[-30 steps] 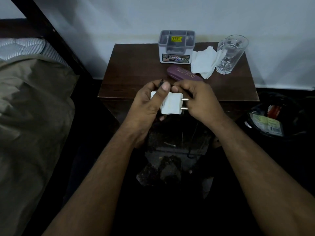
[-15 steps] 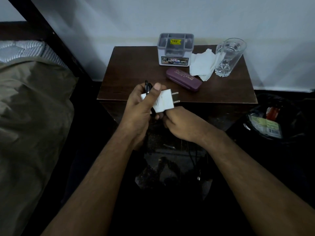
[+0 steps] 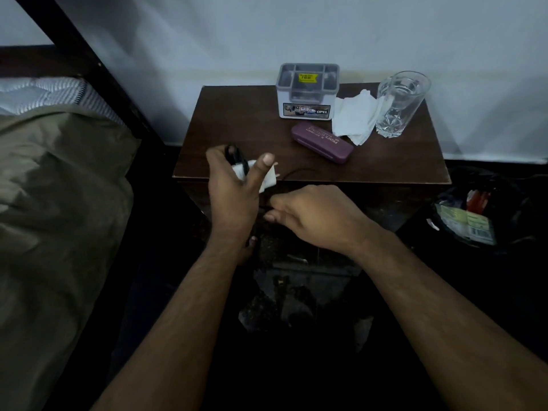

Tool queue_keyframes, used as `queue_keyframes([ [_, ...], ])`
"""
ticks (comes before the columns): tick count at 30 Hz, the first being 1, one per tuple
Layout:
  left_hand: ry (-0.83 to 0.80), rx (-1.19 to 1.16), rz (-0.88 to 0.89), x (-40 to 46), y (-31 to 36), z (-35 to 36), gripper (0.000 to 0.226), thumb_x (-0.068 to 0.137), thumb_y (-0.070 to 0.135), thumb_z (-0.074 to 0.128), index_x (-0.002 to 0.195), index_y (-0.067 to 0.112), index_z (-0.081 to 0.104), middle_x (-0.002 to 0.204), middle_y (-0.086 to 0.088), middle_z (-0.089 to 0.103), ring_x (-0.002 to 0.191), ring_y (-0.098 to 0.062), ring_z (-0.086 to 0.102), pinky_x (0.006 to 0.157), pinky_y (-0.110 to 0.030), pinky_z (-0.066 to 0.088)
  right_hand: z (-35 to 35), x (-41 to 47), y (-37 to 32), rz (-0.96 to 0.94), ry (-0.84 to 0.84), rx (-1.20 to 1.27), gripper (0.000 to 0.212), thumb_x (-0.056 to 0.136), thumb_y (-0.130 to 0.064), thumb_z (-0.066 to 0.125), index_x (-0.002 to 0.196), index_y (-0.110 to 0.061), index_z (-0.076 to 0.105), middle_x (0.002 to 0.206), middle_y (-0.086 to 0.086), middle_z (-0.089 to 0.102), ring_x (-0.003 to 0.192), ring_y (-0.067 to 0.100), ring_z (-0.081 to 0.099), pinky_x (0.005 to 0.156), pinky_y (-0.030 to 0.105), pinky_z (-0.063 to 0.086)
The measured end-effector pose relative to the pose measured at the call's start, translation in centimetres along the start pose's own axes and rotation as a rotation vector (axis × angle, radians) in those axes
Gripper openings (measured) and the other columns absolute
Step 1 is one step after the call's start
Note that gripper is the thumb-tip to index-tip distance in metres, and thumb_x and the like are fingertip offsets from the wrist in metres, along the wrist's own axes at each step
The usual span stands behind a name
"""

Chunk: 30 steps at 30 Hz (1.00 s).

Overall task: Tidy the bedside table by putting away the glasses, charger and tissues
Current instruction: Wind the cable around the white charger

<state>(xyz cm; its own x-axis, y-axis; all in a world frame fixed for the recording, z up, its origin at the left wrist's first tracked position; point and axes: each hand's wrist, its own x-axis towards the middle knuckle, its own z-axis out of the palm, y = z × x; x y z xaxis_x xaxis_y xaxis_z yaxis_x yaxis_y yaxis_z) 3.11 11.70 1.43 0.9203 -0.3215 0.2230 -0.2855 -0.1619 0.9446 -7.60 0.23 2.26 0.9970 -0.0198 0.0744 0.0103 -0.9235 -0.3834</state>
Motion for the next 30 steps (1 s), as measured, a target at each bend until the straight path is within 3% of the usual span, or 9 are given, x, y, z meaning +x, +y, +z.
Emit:
queue_keyframes([
  [4, -0.097, 0.116, 0.016, -0.2, -0.2, 0.5, 0.036, 0.094, 0.037, 0.07, 0.102, 0.013, 0.046, 0.088, 0.016, 0.051, 0.075, 0.02, 0.053, 0.068, -0.002, 0.037, -0.5, -0.4, -0.3, -0.085, 0.16, -0.034, 0.025, 0.1, -0.048, 0.047, 0.096, -0.031, 0.065, 0.09, -0.007, 0.074, 0.083, 0.022, 0.071, 0.06, 0.028, 0.036],
  [7, -0.174, 0.102, -0.009, 0.0, 0.0, 0.4, 0.031, 0.097, 0.039, 0.064, 0.104, 0.011, 0.052, 0.09, 0.011, 0.057, 0.08, 0.013, 0.055, 0.072, -0.005, 0.04, -1.2, -0.7, 0.0, -0.103, 0.332, -0.031, 0.018, 0.098, -0.04, 0.057, 0.1, -0.03, 0.072, 0.091, -0.008, 0.075, 0.082, 0.02, 0.073, 0.054, 0.031, 0.045],
  [10, -0.288, 0.076, -0.02, -0.2, 0.4, 0.5, 0.031, 0.1, 0.039, 0.06, 0.107, 0.009, 0.056, 0.092, 0.004, 0.064, 0.083, -0.004, 0.058, 0.074, -0.019, 0.047, -1.6, -0.9, 0.4, -0.068, 0.438, -0.072, 0.028, 0.098, -0.046, 0.056, 0.095, -0.026, 0.076, 0.086, -0.006, 0.071, 0.076, 0.016, 0.071, 0.052, 0.034, 0.048],
  [14, -0.382, -0.027, -0.079, -0.6, 1.1, 0.4, 0.028, 0.104, 0.04, 0.05, 0.098, 0.015, 0.058, 0.07, 0.017, 0.063, 0.067, 0.006, 0.054, 0.066, -0.017, 0.043, -2.2, -1.0, 1.2, 0.001, 0.538, 0.07, 0.026, 0.096, -0.048, 0.062, 0.094, -0.027, 0.078, 0.085, -0.006, 0.071, 0.076, 0.013, 0.069, 0.059, 0.039, 0.051],
  [17, -0.514, -0.167, -0.1, -1.2, 1.4, 0.4, 0.051, 0.099, 0.056, 0.047, 0.099, 0.006, 0.058, 0.081, 0.001, 0.057, 0.073, -0.006, 0.053, 0.064, -0.023, 0.043, -2.5, -0.9, 1.9, 0.069, 0.578, 0.142, 0.029, 0.094, -0.048, 0.064, 0.094, -0.022, 0.077, 0.087, -0.004, 0.072, 0.079, 0.014, 0.069, 0.064, 0.04, 0.054],
  [20, -0.635, -0.259, -0.15, -1.8, 1.8, 0.2, 0.091, 0.07, 0.08, 0.066, 0.115, 0.002, 0.057, 0.084, -0.003, 0.059, 0.067, -0.006, 0.055, 0.052, -0.019, 0.044, -2.5, -0.9, 2.2, 0.108, 0.584, 0.229, 0.029, 0.093, -0.049, 0.064, 0.092, -0.024, 0.077, 0.086, -0.01, 0.07, 0.079, 0.009, 0.067, 0.067, 0.04, 0.054],
  [24, -0.655, -0.328, -0.274, -1.5, 1.7, 0.2, 0.056, 0.076, 0.044, 0.081, 0.114, 0.01, 0.058, 0.077, 0.004, 0.062, 0.055, -0.003, 0.056, 0.041, -0.017, 0.037, -2.5, -0.6, 2.9, 0.167, 0.553, 0.342, 0.023, 0.093, -0.047, 0.063, 0.091, -0.027, 0.073, 0.085, -0.016, 0.069, 0.081, 0.006, 0.066, 0.072, 0.041, 0.054],
  [27, -0.609, -0.398, -0.292, -1.6, 1.9, 0.3, 0.029, 0.087, 0.04, 0.073, 0.101, 0.019, 0.058, 0.076, 0.004, 0.061, 0.056, -0.005, 0.056, 0.041, -0.016, 0.034, -1.9, -0.4, 3.4, 0.199, 0.448, 0.385, 0.012, 0.097, -0.032, 0.058, 0.094, -0.028, 0.069, 0.086, -0.012, 0.073, 0.084, 0.01, 0.07, 0.074, 0.043, 0.056],
  [30, -0.556, -0.452, -0.288, -1.7, 2.2, 0.3, 0.017, 0.093, 0.038, 0.067, 0.096, 0.024, 0.059, 0.081, 0.003, 0.066, 0.06, -0.007, 0.059, 0.04, -0.016, 0.034, -1.2, -0.3, 3.4, 0.222, 0.328, 0.515, 0.012, 0.095, -0.013, 0.058, 0.089, -0.021, 0.066, 0.076, -0.006, 0.07, 0.071, 0.0, 0.063, 0.068, 0.033, 0.053],
])
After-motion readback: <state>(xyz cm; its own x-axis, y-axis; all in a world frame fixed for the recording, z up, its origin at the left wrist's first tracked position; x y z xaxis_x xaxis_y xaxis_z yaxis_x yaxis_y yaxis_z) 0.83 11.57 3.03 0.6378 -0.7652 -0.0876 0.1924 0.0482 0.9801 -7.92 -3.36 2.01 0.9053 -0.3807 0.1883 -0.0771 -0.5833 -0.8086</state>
